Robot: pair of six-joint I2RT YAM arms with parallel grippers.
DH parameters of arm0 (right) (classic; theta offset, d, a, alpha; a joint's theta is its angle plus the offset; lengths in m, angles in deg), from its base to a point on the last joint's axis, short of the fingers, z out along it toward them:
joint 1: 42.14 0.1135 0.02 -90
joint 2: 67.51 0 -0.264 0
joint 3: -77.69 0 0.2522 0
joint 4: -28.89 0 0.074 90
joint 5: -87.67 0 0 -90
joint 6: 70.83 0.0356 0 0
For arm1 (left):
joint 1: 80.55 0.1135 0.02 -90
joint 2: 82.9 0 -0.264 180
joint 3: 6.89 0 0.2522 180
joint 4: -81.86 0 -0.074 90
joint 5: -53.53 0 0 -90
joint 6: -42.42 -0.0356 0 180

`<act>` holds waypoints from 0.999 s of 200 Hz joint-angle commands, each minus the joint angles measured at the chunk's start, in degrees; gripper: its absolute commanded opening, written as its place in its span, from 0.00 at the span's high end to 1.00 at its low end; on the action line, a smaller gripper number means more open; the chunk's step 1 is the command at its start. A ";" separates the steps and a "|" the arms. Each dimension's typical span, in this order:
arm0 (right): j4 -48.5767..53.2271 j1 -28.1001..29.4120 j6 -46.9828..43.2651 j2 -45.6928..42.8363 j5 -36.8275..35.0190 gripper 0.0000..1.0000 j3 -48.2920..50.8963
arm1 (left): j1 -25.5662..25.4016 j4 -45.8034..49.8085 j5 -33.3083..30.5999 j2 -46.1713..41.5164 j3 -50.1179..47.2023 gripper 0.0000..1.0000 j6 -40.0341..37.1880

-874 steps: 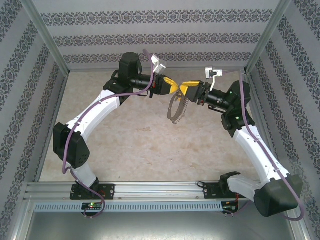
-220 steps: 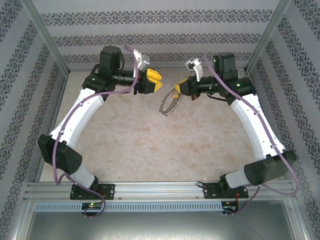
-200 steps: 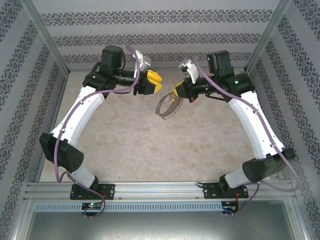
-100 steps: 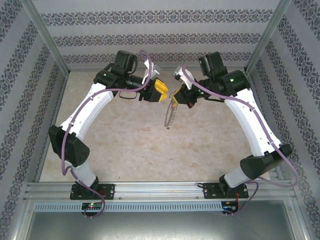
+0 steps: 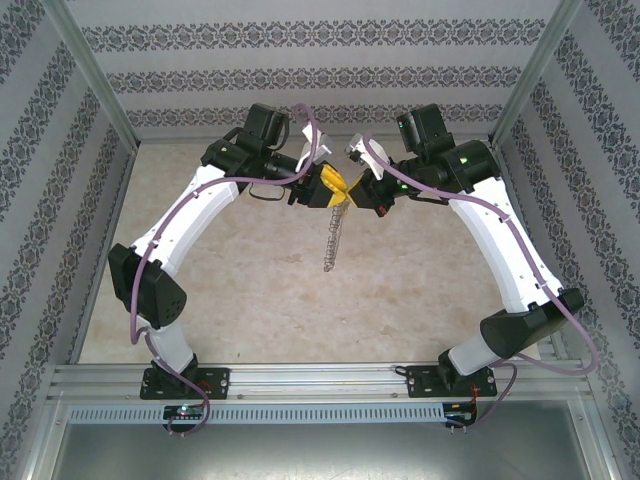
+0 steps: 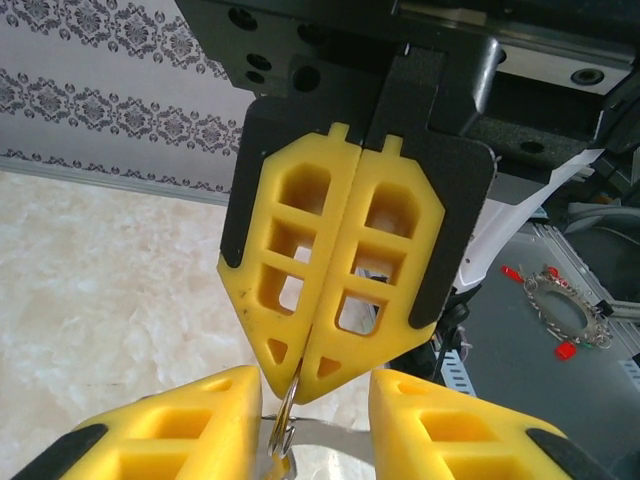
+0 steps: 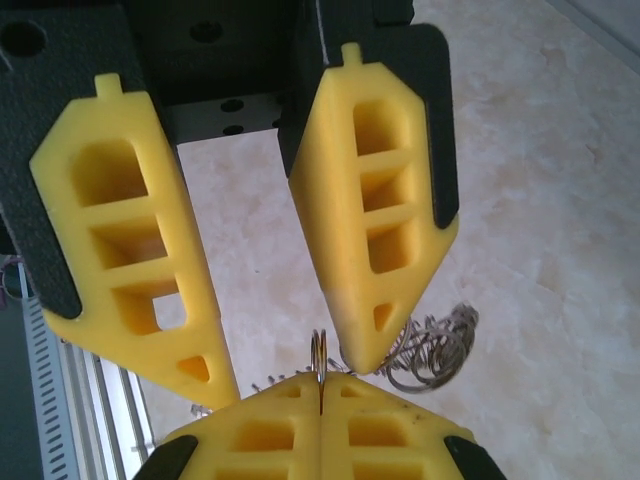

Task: Put the keys on the keyring

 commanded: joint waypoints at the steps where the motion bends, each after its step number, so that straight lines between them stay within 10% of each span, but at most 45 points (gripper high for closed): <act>1: -0.98 0.25 -1.25 -1.32 0.35 1.00 -0.78 | -0.76 1.40 1.16 0.81 1.86 0.70 -1.26; 75: -2.20 -0.49 -0.55 -1.89 0.97 1.00 -0.18 | -0.92 1.74 0.67 0.84 1.20 0.90 -1.44; 116: -3.50 -0.72 0.32 -2.14 1.18 1.00 0.26 | -1.05 1.70 1.55 1.04 0.88 0.94 -1.76; 154: -4.25 -0.81 1.04 -2.30 1.07 1.00 0.48 | -1.16 2.18 1.33 0.95 0.90 0.75 -2.00; 200: -4.99 -0.81 1.58 -2.66 1.16 1.00 0.71 | -1.47 2.45 1.12 0.95 0.59 0.90 -2.16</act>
